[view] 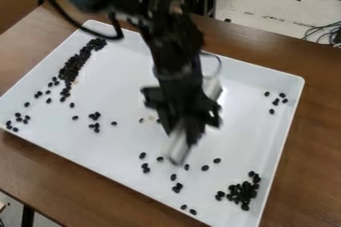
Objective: Sweep into pile
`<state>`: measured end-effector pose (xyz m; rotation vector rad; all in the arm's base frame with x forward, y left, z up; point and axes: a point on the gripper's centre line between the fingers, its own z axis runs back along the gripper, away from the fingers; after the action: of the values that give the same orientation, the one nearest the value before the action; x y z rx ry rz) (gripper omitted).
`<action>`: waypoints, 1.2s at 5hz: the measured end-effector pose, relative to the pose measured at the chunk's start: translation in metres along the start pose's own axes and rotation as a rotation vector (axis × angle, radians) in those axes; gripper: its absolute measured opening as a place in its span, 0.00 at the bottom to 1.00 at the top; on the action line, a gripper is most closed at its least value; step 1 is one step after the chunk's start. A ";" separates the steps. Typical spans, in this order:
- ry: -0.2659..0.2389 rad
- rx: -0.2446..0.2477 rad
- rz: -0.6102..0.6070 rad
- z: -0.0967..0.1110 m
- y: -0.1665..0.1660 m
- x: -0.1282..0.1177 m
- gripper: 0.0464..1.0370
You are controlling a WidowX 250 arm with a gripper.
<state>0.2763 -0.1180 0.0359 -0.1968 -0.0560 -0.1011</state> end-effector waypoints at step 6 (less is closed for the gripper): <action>0.115 0.098 0.106 -0.032 0.038 -0.018 0.31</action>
<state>0.2638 -0.0854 -0.0042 -0.0951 0.0639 -0.0037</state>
